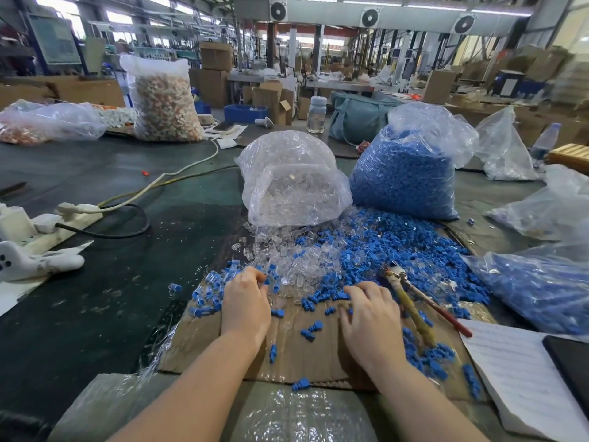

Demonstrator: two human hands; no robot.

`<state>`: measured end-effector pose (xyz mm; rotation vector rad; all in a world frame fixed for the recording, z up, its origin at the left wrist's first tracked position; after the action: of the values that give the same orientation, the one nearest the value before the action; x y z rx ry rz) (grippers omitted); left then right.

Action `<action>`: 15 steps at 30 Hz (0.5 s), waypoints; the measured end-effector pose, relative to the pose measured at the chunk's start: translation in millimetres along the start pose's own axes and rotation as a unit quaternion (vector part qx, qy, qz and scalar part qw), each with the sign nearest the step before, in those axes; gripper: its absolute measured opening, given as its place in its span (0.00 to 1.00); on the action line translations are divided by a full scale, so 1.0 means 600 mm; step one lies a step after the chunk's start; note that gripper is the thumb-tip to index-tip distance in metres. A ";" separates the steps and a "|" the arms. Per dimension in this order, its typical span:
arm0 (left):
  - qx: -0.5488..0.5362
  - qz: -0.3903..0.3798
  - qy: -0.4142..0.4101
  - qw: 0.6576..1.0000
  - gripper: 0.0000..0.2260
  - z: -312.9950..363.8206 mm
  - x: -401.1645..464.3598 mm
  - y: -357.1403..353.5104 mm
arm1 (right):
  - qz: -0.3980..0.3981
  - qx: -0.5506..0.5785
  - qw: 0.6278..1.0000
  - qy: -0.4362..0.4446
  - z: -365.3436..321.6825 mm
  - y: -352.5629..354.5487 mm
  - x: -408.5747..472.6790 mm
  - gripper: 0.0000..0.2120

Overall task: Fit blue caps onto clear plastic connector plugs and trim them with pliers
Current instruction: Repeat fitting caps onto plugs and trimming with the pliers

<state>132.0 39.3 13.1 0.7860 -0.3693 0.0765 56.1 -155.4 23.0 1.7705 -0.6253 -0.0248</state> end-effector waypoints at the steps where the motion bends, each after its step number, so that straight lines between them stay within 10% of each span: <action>1: 0.009 -0.005 -0.004 1.000 0.07 0.001 0.002 -0.001 | 0.006 -0.001 1.000 0.003 -0.007 0.000 -0.003 0.13; 15: 0.048 -0.077 -0.183 0.979 0.16 0.085 0.004 -0.053 | 0.074 -0.067 0.991 0.094 -0.051 -0.008 -0.027 0.10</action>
<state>125.4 -19.3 25.5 0.9237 -0.6554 -0.2004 54.3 -120.2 23.0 1.5712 -0.6017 0.1952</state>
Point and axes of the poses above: each hand's wrist, its own x-axis towards the middle knuckle, its own y-axis out of the back of the hand, z = x × y, the point moved 9 cm from there along x, towards the middle knuckle, and after that the axes turned 11 degrees about -y, right-handed, at the moved point
